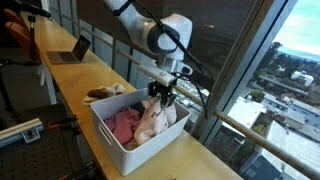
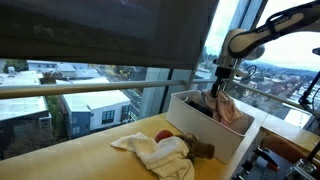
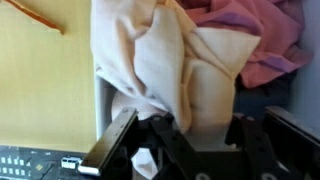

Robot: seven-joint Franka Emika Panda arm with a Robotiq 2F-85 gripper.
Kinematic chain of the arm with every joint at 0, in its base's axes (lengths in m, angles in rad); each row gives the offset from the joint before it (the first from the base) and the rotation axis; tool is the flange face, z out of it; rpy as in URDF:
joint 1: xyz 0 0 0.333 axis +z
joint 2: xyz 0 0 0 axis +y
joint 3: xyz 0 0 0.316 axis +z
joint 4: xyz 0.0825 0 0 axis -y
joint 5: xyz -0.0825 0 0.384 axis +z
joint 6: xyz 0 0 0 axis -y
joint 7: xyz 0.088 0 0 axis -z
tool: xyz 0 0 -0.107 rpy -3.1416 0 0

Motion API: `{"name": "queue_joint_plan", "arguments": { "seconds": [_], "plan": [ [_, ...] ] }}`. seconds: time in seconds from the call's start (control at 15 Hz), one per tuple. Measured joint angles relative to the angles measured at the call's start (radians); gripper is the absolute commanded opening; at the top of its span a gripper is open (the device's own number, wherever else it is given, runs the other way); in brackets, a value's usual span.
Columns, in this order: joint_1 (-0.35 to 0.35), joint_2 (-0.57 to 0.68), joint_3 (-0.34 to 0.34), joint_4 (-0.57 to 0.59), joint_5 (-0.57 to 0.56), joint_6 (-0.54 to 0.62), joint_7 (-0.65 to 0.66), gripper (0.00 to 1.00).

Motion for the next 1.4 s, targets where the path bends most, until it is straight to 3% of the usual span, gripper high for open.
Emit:
{"name": "queue_joint_plan", "arguments": {
  "seconds": [0.4,0.73,1.13,1.4],
  "plan": [
    [0.048,-0.223,0.021,0.050,0.005,-0.101,0.001,0.04],
    [0.182,-0.328,0.088,0.105,-0.005,-0.184,0.037,0.04],
    [0.372,-0.289,0.204,0.129,-0.109,-0.223,0.160,0.04],
    [0.417,-0.206,0.217,0.117,-0.136,-0.224,0.182,0.04]
  ]
}}
